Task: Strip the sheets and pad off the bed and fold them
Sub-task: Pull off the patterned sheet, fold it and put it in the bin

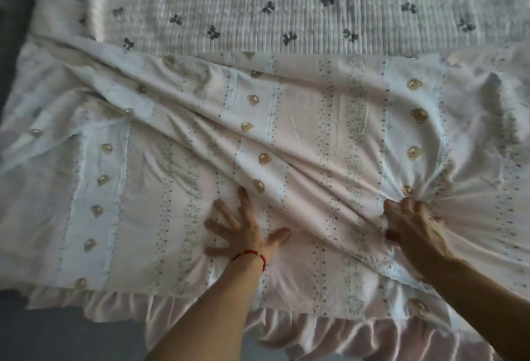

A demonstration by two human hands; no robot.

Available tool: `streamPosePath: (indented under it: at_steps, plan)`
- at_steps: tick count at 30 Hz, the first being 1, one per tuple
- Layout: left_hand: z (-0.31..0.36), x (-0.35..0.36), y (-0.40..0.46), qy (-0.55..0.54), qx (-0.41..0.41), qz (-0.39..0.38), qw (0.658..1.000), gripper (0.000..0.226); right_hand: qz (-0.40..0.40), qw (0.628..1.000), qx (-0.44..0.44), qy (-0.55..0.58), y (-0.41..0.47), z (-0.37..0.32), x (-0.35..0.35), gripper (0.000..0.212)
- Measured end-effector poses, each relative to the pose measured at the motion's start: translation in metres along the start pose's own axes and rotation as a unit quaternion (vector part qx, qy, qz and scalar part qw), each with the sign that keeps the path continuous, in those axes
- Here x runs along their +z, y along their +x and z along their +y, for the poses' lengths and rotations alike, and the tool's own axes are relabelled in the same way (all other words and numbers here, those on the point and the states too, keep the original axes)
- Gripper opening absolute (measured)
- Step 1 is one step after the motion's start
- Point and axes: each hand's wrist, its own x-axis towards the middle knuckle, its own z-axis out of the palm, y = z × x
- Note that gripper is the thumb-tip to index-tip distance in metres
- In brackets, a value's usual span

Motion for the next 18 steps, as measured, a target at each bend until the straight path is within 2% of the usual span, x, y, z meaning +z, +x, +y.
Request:
streamPosePath:
  at_steps: [6,11,14,18]
  plan:
    - [0.003,0.002,0.009,0.002,-0.007,-0.019,1.0,0.147,0.004,0.996,0.011,-0.088,-0.005,-0.009,0.001,0.064]
    - [0.0,0.001,0.01,-0.01,0.009,-0.007,1.0,0.145,0.017,0.998,0.018,-0.053,-0.012,-0.012,0.006,0.064]
    - [-0.002,0.0,0.01,-0.019,0.029,-0.002,0.999,0.143,0.031,0.997,0.035,-0.054,-0.016,-0.01,0.01,0.076]
    - [-0.004,-0.003,0.005,-0.009,0.046,-0.019,0.999,0.139,0.03,0.997,0.057,-0.034,-0.024,-0.022,0.0,0.078]
